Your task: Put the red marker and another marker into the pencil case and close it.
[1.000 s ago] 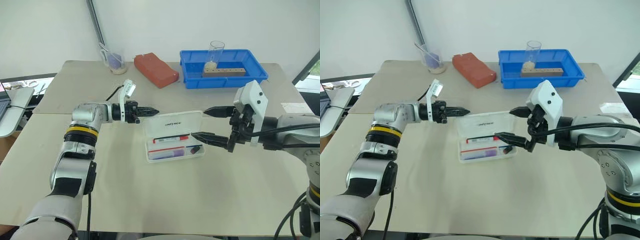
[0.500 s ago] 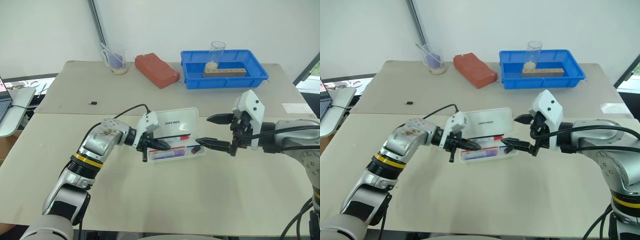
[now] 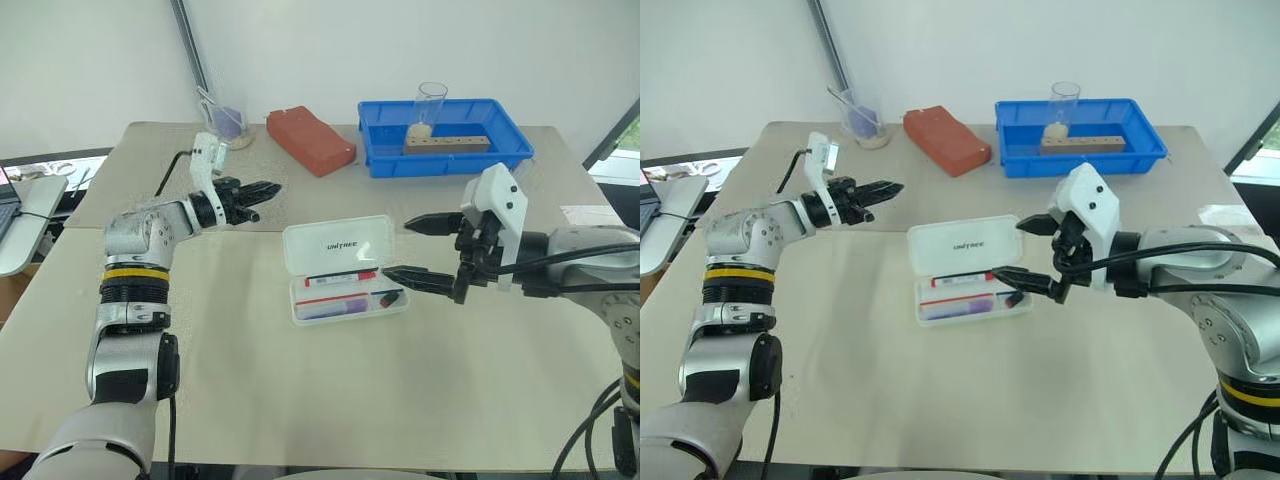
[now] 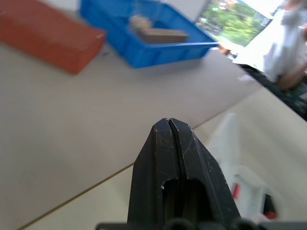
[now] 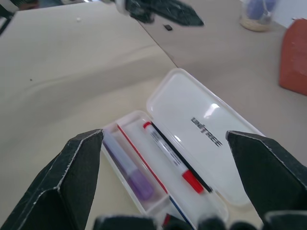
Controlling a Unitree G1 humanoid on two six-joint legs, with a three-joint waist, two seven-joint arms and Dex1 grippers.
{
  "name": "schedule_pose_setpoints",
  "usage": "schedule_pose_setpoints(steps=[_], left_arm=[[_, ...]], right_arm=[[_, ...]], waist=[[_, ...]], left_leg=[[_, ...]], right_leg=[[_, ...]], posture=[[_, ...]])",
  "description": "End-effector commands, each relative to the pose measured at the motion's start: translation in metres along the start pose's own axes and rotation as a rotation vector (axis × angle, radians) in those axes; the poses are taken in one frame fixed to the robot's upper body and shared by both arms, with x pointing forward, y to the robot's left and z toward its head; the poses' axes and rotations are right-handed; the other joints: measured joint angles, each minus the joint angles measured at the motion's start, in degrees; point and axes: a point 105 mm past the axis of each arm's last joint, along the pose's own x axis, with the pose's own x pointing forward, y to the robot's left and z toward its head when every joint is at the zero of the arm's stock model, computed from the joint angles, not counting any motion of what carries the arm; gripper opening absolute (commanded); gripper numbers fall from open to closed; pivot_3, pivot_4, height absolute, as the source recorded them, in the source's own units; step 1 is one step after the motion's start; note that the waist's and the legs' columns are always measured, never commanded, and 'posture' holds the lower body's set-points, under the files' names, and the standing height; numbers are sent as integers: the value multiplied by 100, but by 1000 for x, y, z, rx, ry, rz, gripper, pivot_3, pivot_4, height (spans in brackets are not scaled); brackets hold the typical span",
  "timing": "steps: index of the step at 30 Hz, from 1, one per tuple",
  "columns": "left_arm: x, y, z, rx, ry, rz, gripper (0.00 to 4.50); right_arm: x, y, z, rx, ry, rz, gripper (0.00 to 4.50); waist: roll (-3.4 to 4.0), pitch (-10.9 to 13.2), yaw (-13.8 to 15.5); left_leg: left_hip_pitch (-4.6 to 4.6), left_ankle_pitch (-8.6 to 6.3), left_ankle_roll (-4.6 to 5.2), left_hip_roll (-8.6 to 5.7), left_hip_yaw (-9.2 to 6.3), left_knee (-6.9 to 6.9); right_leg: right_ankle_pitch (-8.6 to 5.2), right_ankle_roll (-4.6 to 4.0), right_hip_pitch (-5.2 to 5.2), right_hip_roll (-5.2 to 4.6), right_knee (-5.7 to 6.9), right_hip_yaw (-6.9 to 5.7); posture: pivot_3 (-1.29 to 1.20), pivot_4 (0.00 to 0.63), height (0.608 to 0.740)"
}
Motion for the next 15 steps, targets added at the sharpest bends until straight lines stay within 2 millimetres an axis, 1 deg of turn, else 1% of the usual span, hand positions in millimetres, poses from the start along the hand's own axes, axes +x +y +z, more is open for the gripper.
schedule_pose_setpoints(steps=[1,4,6,7,9,15], left_arm=[[6,3,3,-26,-11,12,28],[11,4,-7,-56,18,7,28],[15,1,-14,-72,46,-17,28],[18,-3,-20,-87,70,-46,28],[21,-11,-24,-122,96,-95,28],[21,-33,-27,-134,151,-231,28]], right_arm=[[0,4,12,-46,-26,14,4500],[1,5,13,-47,-25,19,4500],[1,5,14,-49,-24,23,4500],[1,6,14,-50,-23,26,4500],[1,7,15,-52,-20,29,4500],[-3,1,15,-53,-17,0,4500]], waist=[[-4,2,24],[-5,3,29],[-4,2,22],[-4,2,18],[-4,2,12],[-4,2,-20]], left_leg=[[-4,1,-1,-1,0,2],[-4,1,-2,-4,0,5],[-3,1,-2,-2,0,3],[-3,1,-2,-3,0,1],[-3,1,-2,-2,-1,0],[-3,1,-2,-1,-3,-3]], right_leg=[[8,-14,0,-1,-1,-1],[8,-13,2,-3,-1,-1],[8,-13,0,-2,0,-2],[8,-13,-1,-1,1,-2],[8,-14,-1,0,0,-2],[8,-14,-2,2,1,-2]], posture=[[0,150,740],[0,150,740],[0,150,740],[0,150,740],[0,150,740],[0,150,740]])
